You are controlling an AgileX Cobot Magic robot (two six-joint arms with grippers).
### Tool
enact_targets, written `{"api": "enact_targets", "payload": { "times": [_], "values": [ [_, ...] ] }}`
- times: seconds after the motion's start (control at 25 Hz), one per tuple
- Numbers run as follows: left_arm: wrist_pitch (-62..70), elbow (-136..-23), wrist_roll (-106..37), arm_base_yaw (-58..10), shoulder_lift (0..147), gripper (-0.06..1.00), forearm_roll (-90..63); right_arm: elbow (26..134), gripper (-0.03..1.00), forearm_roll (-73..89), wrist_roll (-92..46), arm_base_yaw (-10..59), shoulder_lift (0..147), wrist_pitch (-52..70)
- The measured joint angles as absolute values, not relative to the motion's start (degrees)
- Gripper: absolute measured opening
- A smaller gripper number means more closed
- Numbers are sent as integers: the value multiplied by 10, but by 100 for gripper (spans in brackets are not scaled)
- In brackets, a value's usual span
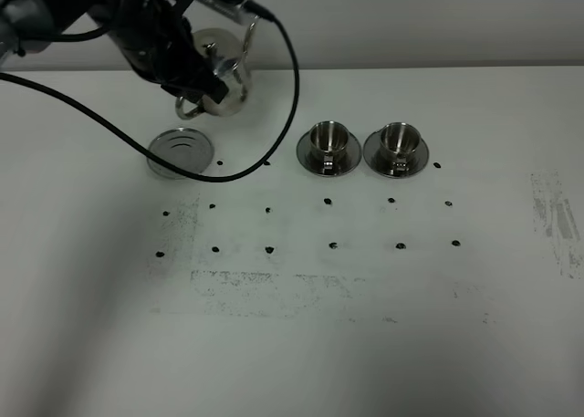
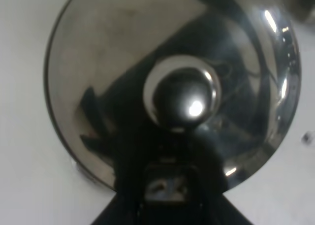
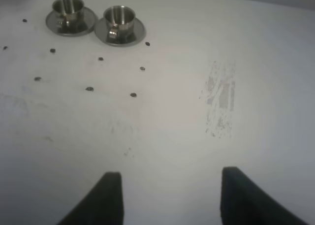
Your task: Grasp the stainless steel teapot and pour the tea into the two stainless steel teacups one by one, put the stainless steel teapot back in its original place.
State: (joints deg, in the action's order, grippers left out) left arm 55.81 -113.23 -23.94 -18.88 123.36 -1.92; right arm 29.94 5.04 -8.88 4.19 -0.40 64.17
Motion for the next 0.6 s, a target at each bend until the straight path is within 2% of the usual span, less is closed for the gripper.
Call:
{"api": "enact_targets", "payload": {
  "times": [0.4,0.6],
  "values": [
    [665,-1445,-297,-258,1411,20,-20,299,47,50,-89,42,-4,642],
    [675,-1506,-365,-272,1448,20,-14,299,47,50,-89,42,-4,642]
  ]
}}
